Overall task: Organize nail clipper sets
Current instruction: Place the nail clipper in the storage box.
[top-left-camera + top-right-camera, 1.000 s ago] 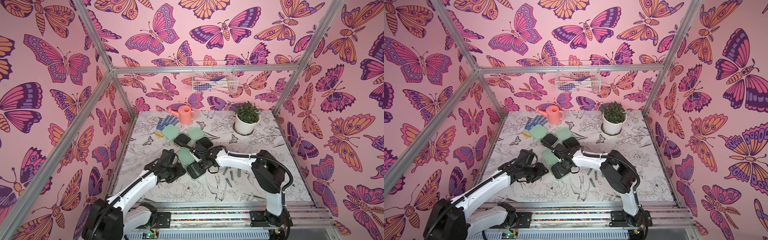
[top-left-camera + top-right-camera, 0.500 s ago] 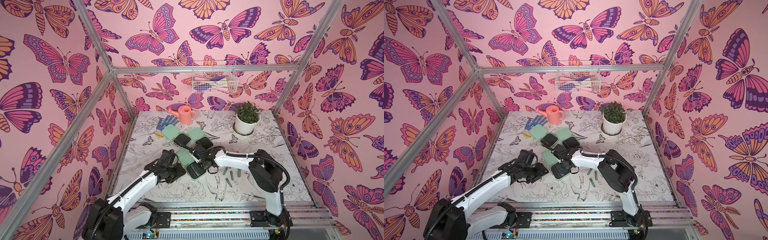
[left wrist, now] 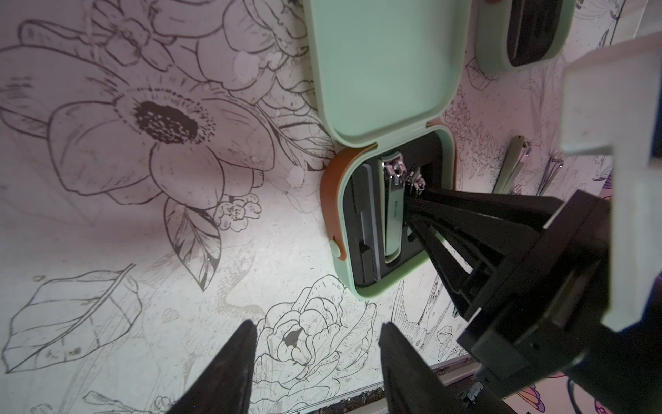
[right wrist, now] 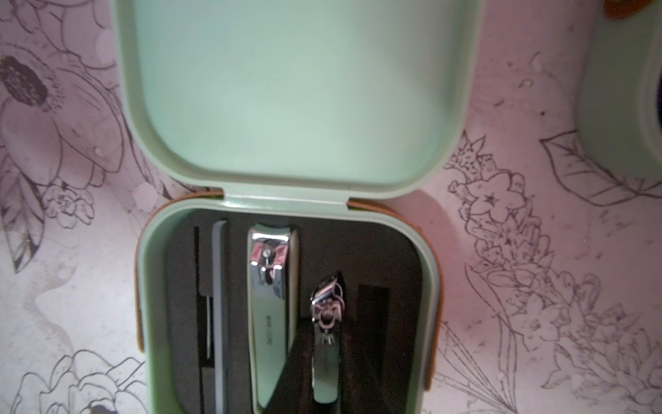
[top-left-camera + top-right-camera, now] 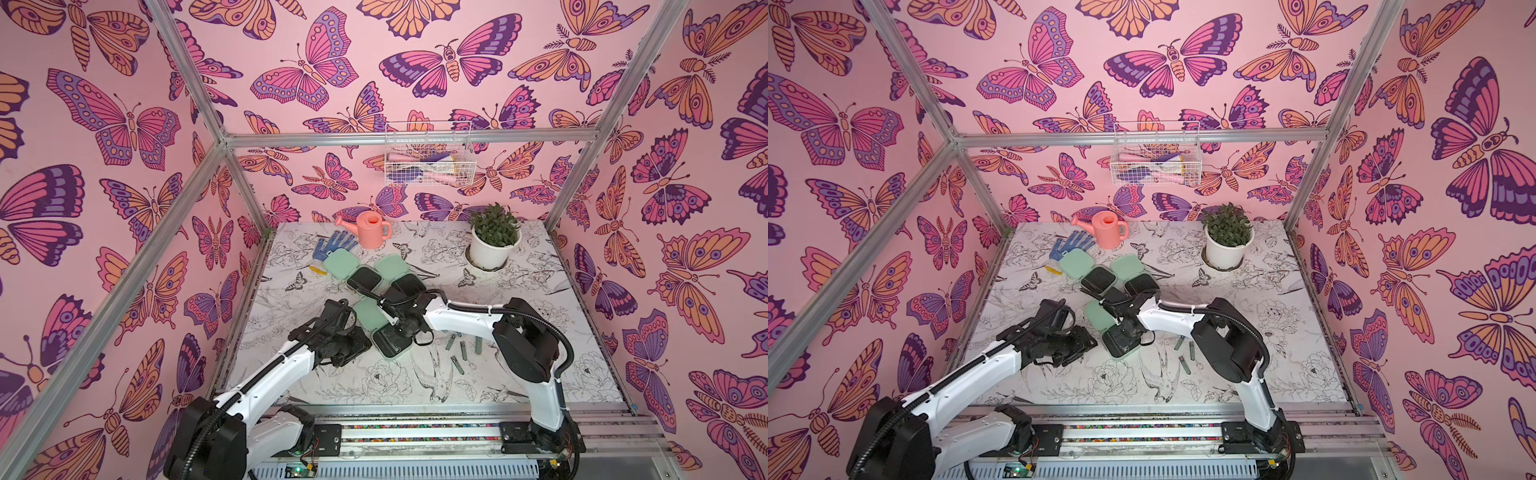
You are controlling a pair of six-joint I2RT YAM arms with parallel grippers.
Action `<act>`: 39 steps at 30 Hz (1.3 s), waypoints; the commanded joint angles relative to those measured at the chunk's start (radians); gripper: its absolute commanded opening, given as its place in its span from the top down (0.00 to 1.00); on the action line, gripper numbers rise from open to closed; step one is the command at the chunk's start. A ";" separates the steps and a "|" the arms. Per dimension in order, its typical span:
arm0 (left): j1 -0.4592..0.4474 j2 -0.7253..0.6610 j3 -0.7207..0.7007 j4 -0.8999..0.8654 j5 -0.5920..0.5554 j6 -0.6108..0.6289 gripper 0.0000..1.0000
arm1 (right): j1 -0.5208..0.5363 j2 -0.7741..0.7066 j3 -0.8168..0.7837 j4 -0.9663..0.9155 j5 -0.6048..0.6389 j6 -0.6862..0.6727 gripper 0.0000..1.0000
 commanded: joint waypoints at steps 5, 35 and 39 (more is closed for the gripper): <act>0.009 -0.009 -0.016 -0.016 0.006 -0.021 0.42 | 0.005 0.085 0.002 -0.063 0.013 0.018 0.90; 0.009 -0.006 -0.014 -0.015 0.008 -0.020 0.42 | 0.004 0.054 0.030 -0.077 0.023 0.025 0.74; 0.009 -0.003 -0.014 -0.016 0.007 -0.019 0.42 | 0.004 0.040 0.028 -0.075 0.029 0.029 0.74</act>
